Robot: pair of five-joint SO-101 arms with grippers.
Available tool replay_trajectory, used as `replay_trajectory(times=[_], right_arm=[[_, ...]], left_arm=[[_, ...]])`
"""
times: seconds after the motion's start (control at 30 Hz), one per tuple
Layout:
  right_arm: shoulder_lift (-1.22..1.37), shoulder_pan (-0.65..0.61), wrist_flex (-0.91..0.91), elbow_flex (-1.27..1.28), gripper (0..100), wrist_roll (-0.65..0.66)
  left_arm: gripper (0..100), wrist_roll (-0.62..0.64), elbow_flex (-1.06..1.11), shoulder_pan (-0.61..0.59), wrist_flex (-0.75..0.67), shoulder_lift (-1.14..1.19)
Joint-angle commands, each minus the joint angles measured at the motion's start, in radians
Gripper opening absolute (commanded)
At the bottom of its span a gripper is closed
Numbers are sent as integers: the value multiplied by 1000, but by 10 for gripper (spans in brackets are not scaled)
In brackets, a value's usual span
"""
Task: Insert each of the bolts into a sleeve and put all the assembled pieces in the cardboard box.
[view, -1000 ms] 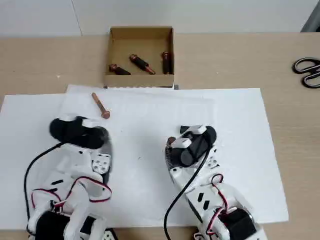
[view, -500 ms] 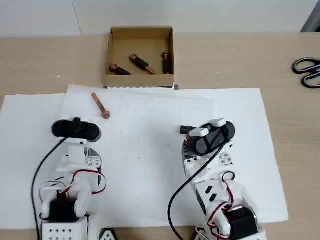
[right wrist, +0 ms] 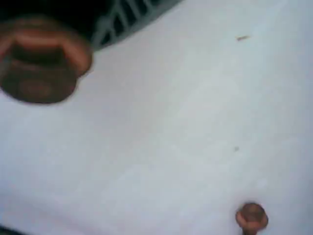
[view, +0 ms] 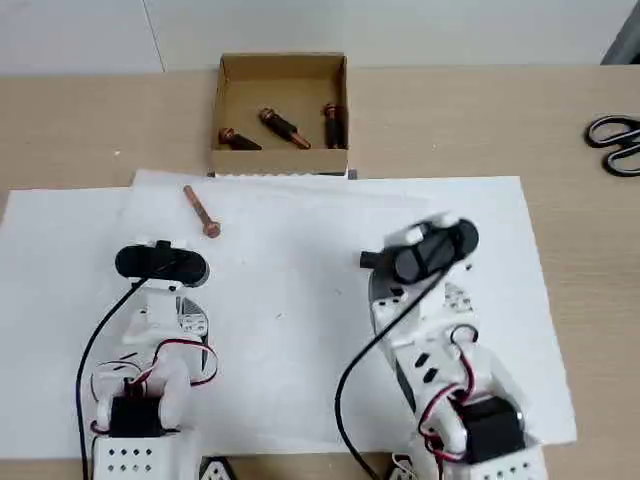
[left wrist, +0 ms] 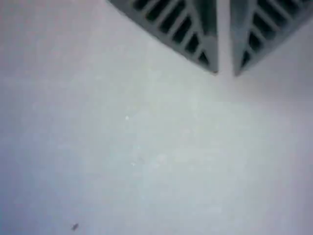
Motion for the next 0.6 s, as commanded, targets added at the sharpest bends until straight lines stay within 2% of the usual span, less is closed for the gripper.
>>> replay_trajectory(times=[0.0,0.57], right_arm=[[173,7,-82,-158,3,8],[868,7,-292,-640,3,12]], left_arm=[[6,3,-2,-5,-23,-6],[6,2,-2,-6,-17,-6]])
